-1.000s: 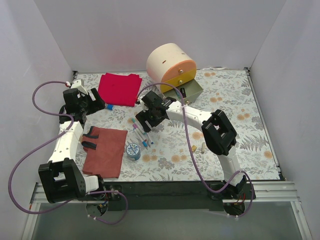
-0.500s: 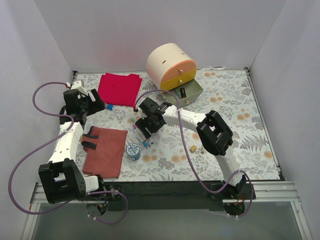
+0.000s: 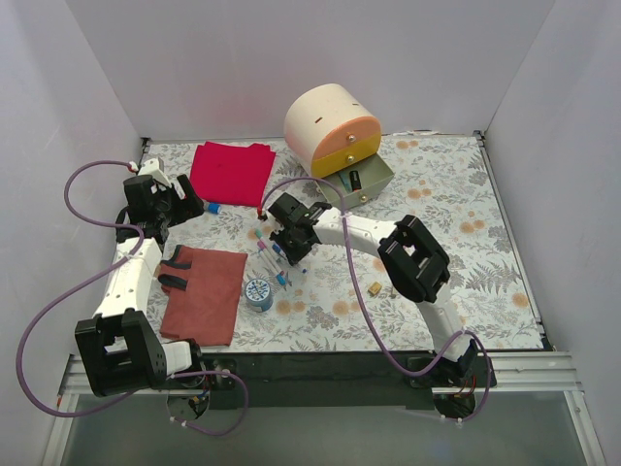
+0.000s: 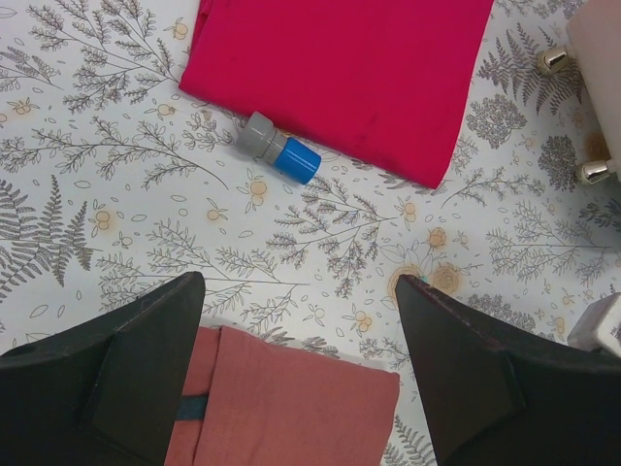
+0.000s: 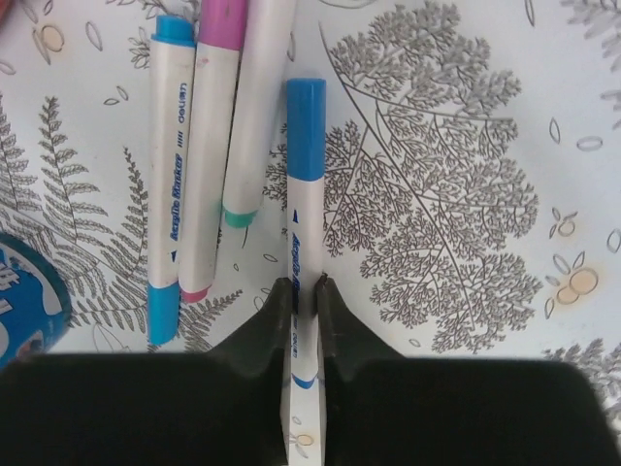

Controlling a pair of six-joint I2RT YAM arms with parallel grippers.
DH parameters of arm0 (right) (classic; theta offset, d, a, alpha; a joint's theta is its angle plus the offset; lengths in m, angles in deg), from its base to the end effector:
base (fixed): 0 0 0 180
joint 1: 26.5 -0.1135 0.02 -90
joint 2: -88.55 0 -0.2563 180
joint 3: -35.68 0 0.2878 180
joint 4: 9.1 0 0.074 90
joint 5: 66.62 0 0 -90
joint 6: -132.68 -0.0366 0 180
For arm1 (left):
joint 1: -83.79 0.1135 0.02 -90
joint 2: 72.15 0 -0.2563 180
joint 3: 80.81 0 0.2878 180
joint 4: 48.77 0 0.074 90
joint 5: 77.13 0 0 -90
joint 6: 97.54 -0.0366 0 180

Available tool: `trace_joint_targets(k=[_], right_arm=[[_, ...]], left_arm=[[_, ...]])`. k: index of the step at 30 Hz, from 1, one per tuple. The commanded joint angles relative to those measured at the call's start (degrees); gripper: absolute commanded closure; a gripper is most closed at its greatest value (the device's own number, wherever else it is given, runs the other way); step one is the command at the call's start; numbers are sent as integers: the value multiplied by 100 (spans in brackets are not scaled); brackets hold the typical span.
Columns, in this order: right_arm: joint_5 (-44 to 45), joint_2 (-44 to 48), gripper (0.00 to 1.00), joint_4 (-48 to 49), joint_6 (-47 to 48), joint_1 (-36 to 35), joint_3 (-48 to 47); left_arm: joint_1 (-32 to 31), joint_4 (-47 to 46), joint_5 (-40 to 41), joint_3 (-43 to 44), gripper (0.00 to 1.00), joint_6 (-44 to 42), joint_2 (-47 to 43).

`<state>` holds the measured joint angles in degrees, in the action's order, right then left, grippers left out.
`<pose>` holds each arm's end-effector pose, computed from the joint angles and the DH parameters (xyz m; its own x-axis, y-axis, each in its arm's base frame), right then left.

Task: Sort the stationery into containers
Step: Pick up the pen from the center of the board, then place the pen in the drawer.

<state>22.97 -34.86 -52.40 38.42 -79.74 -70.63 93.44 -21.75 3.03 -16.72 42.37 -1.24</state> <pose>0.2935 0.3934 0.1467 -0.5786 -0.6504 -0.4921 -0.7624 0.6457 0.0429 0.3100 0.0464 0.2602 -0.3342 -0.8214 -0.4621 -0.4362 0.5694 -0.6967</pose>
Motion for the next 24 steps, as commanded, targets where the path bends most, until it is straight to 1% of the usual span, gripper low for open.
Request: trace_joint_targets(k=[1,4,5,6,7,8,9,12,13,16,17,19,22,24], right_arm=[[-30,-403,98,-46,29,-91,6],[-64,-96,99,-151,196,5,-116],[-100,62,99,-273,214,180,-160],[-178,472,99,-301,380,312,-196],[-406,694,99,-301,607,435,-266],[-399,896,99,-336,879,663,-336],[-356,1255,99,-336,1456,761,-371],[-321,1827,99,-310,2829,981,-407],[-276,1978,99,-258,3834,1008,-137],[22,2593,99,364,5271,1139,601],[206,2725,99,802,5529,1253,1048],[330,2963,99,1174,5751,1402,1297],[435,2911,99,1307,6189,1649,1281],[523,2806,99,1360,6664,1763,1289]], left_arm=[[11,-4,53,-11,20,-95,-184],[11,-4,9,68,19,-87,-113],[19,-13,0,103,19,-95,-104],[11,-22,-61,147,19,-96,-78],[19,-91,-87,147,19,-104,-60],[11,-127,-96,139,19,-130,-52],[11,-171,-131,147,19,-122,-34],[19,-259,-202,174,19,-61,63],[11,-294,-245,200,19,-34,106],[11,-347,-351,270,19,54,186],[11,-356,-377,288,19,54,195],[28,-373,-378,314,19,54,256],[46,-365,-404,358,19,45,291],[37,-365,-430,367,19,45,300]])
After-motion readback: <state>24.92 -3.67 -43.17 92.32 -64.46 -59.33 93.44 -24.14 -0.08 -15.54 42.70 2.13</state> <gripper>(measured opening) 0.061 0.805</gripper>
